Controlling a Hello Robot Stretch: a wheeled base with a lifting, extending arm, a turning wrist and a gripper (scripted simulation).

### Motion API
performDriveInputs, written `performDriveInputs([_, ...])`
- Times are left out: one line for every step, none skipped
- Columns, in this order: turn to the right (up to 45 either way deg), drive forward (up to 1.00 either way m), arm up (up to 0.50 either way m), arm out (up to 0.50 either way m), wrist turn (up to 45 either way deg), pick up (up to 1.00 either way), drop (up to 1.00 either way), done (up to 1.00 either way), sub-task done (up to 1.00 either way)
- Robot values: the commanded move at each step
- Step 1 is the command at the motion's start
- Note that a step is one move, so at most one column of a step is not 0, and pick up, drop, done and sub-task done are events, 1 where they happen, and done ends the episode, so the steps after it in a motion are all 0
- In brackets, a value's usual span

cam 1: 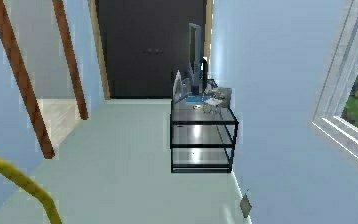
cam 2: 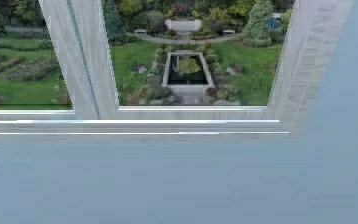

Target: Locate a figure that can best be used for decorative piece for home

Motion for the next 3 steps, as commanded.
performDriveInputs([0.0,0.7,0.0,0.0,0.0,0.0,0.0,0.0,0.0])
performDriveInputs([-36.0,0.0,0.0,0.0,0.0,0.0,0.0,0.0,0.0])
performDriveInputs([-3.0,0.0,0.0,0.0,0.0,0.0,0.0,0.0,0.0])
